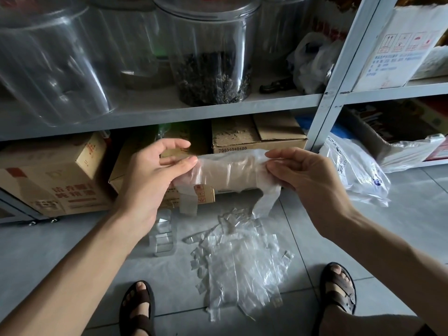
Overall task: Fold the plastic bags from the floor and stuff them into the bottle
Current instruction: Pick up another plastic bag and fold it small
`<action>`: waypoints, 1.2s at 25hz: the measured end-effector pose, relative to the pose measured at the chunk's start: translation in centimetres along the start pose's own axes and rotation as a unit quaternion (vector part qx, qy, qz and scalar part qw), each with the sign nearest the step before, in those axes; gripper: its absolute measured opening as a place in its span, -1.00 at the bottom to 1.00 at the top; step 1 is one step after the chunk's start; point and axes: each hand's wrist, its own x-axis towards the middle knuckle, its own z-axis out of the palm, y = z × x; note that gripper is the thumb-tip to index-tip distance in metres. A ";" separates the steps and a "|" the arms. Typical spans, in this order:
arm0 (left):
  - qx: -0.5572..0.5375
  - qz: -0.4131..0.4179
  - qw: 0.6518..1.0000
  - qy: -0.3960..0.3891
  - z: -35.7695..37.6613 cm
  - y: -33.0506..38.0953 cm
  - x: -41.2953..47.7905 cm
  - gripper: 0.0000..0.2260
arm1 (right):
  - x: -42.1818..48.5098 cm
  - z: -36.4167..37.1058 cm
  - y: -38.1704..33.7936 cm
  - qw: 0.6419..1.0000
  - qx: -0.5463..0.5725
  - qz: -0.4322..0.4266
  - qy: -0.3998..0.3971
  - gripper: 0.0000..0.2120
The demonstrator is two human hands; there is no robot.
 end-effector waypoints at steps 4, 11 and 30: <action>-0.009 0.006 1.000 -0.012 -0.2 0.3 0.0 -0.88 | -0.1 0.0 -0.1 1.000 0.019 0.007 -0.001 -0.84; -0.036 0.014 0.999 -0.025 -0.9 0.6 -0.1 -0.78 | 0.1 -0.3 -0.7 0.997 0.066 0.033 0.002 -0.76; -0.035 0.025 0.999 -0.024 -1.2 0.7 0.1 -0.82 | 0.2 -0.2 -0.8 0.996 0.072 0.047 0.004 -0.79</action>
